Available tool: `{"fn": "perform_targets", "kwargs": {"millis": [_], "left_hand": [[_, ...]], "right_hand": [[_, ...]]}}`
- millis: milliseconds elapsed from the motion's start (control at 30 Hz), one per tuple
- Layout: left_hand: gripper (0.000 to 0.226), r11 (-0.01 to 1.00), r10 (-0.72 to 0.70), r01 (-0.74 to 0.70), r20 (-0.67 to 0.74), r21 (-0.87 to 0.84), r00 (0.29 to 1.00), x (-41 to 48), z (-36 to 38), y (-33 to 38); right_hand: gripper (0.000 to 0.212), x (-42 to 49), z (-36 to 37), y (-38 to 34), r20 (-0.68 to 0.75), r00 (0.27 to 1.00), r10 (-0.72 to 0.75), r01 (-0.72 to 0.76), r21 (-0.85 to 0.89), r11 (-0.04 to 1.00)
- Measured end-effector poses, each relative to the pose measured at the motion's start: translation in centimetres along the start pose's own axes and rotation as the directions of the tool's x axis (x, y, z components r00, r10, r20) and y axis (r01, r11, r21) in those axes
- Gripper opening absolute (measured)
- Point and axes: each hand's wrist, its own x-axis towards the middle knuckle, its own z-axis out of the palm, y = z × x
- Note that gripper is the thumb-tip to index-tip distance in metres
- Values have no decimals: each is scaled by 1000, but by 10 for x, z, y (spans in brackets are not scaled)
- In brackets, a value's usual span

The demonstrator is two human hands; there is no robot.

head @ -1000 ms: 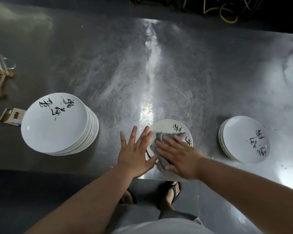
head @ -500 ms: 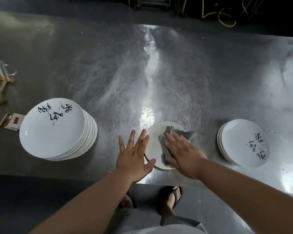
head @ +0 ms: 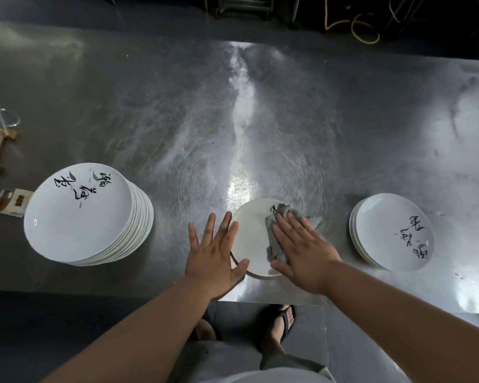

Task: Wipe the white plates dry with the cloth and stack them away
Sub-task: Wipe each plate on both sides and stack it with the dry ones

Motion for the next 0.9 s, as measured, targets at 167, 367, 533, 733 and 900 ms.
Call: {"fn": "perform_targets", "kwargs": {"millis": [167, 367, 533, 733, 900], "left_hand": [[91, 999, -4, 3, -44, -35, 999, -1, 4, -1], [90, 1000, 4, -5, -19, -21, 1000, 0, 3, -2], [89, 1000, 24, -24, -18, -9, 1000, -1, 2, -2], [87, 1000, 17, -17, 9, 22, 1000, 0, -2, -1], [88, 1000, 0, 0, 16, 17, 1000, -1, -3, 0]], "right_hand": [[98, -33, 24, -38, -2, 999, -51, 52, 49, 997], [89, -32, 22, 3, -58, 992, -113, 110, -48, 993], [94, 26, -14, 5, -35, 999, -38, 35, -91, 995], [91, 49, -24, -3, -12, 991, -136, 133, -153, 979], [93, -2, -8, 17, 4, 999, 43, -42, -85, 995]]}}
